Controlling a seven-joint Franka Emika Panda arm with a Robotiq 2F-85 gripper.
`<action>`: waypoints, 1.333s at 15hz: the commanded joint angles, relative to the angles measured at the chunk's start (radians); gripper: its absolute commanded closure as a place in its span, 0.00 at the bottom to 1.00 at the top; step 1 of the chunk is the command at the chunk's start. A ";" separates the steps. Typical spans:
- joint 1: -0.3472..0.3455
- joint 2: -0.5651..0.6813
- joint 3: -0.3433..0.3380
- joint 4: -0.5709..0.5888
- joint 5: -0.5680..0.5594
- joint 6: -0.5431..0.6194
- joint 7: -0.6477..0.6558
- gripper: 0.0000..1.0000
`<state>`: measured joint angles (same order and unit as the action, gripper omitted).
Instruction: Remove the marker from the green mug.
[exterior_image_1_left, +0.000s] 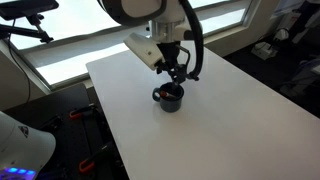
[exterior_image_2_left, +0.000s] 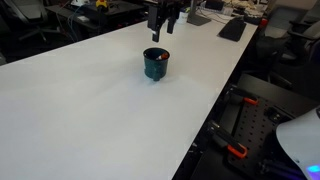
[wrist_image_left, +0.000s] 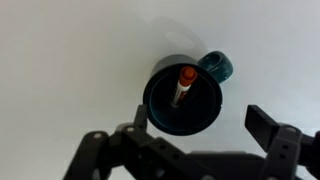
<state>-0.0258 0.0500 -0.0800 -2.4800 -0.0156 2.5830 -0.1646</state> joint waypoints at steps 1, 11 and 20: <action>-0.011 0.078 0.026 0.088 0.047 0.006 -0.033 0.00; -0.014 0.248 0.031 0.266 0.026 -0.169 0.065 0.15; -0.033 0.311 0.031 0.342 0.040 -0.294 0.087 0.19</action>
<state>-0.0528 0.3404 -0.0507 -2.1738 0.0245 2.3472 -0.1097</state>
